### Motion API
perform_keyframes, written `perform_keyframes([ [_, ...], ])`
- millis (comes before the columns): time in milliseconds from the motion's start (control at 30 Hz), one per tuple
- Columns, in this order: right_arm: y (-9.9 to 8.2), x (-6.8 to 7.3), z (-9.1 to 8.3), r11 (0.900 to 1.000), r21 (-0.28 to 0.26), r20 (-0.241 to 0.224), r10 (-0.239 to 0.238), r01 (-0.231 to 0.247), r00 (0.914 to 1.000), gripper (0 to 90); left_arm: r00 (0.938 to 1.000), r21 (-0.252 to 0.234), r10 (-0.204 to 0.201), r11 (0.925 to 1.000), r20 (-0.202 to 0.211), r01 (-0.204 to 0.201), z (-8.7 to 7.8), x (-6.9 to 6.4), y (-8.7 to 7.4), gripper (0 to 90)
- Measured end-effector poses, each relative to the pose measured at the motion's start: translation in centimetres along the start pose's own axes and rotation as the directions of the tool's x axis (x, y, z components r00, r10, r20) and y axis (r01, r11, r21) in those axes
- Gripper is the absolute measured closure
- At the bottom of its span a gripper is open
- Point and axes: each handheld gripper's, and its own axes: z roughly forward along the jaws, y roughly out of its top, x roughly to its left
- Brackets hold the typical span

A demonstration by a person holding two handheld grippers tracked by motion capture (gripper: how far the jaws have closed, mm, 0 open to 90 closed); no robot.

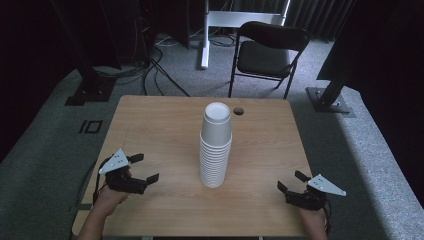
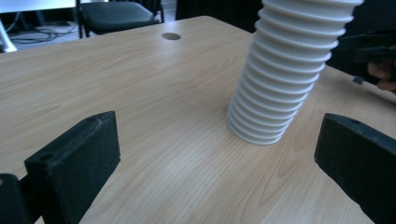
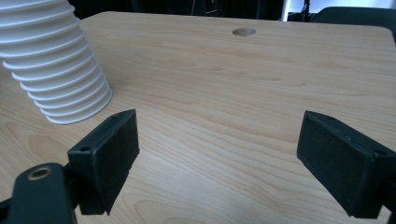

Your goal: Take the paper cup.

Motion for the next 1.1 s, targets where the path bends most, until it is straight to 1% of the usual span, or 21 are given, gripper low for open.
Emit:
perform_keyframes([
  [67, 0.0, 0.0, 0.0, 1.0000, 0.001, -0.004, 0.001, -0.001, 1.0000, 12.4, 0.9998, -0.008, 0.001, 1.0000, 0.019, 0.000, 0.3, -0.2, 0.4, 0.4],
  [200, 0.0, 0.1, 0.0, 1.0000, 0.003, -0.001, -0.001, 0.001, 1.0000, 12.4, 0.9991, -0.002, 0.024, 0.9997, 0.035, -0.024, 0.8, -0.7, 1.3, 0.4],
  [267, 0.0, 0.1, 0.1, 1.0000, 0.002, -0.005, 0.001, -0.001, 1.0000, 12.4, 0.9982, -0.002, 0.034, 0.9994, 0.050, -0.034, 1.1, -0.8, 1.8, 0.4],
  [333, 0.0, 0.1, 0.0, 1.0000, 0.000, -0.004, -0.002, 0.002, 1.0000, 12.4, 0.9979, -0.001, 0.038, 0.9993, 0.053, -0.038, 1.2, -0.9, 2.1, 0.4],
  [367, 0.0, 0.1, 0.1, 1.0000, 0.000, -0.010, 0.000, 0.000, 1.0000, 12.4, 0.9967, -0.008, 0.048, 0.9988, 0.065, -0.048, 1.4, -1.2, 2.7, 0.4],
  [467, 0.0, 0.1, 0.1, 1.0000, 0.000, -0.010, -0.006, 0.006, 0.9999, 12.4, 0.9948, -0.007, 0.067, 0.9978, 0.077, -0.066, 1.8, -1.6, 3.5, 0.4],
  [633, 0.0, 0.2, 0.2, 1.0000, 0.003, -0.013, -0.006, 0.007, 0.9999, 12.4, 0.9918, -0.017, 0.078, 0.9969, 0.101, -0.077, 2.6, -2.1, 4.8, 0.4],
  [700, 0.0, 0.2, 0.2, 1.0000, 0.004, -0.017, -0.006, 0.006, 0.9998, 12.4, 0.9907, -0.015, 0.086, 0.9963, 0.105, -0.085, 3.0, -2.3, 5.2, 0.4],
  [733, -0.1, 0.2, 0.2, 1.0000, 0.003, -0.016, -0.006, 0.006, 0.9999, 12.4, 0.9894, -0.017, 0.087, 0.9962, 0.116, -0.085, 3.2, -2.4, 5.4, 0.4],
  [800, -0.1, 0.2, 0.2, 1.0000, 0.004, -0.017, -0.007, 0.007, 0.9998, 12.4, 0.9884, -0.015, 0.094, 0.9956, 0.119, -0.093, 3.6, -2.6, 5.8, 0.4],
  [833, -0.1, 0.2, 0.2, 1.0000, 0.004, -0.017, -0.007, 0.007, 0.9998, 12.4, 0.9871, -0.017, 0.093, 0.9957, 0.130, -0.091, 3.8, -2.7, 6.0, 0.4],
  [900, -0.1, 0.3, 0.2, 0.9999, 0.006, -0.018, -0.010, 0.010, 0.9998, 12.4, 0.9856, -0.015, 0.102, 0.9948, 0.135, -0.101, 4.2, -3.0, 6.5, 0.4],
  [933, -0.1, 0.3, 0.2, 0.9999, 0.005, -0.017, -0.011, 0.011, 0.9998, 12.4, 0.9843, -0.016, 0.103, 0.9947, 0.143, -0.102, 4.4, -3.2, 6.7, 0.4],
  [967, -0.1, 0.3, 0.3, 0.9999, 0.007, -0.019, -0.010, 0.010, 0.9998, 12.4, 0.9846, -0.018, 0.113, 0.9936, 0.134, -0.111, 4.6, -3.3, 6.9, 0.4],
  [1100, -0.1, 0.2, 0.2, 1.0000, 0.000, -0.024, 0.001, -0.001, 0.9997, 12.4, 0.9787, -0.018, 0.127, 0.9919, 0.162, -0.126, 5.4, -3.9, 7.9, 0.4],
])
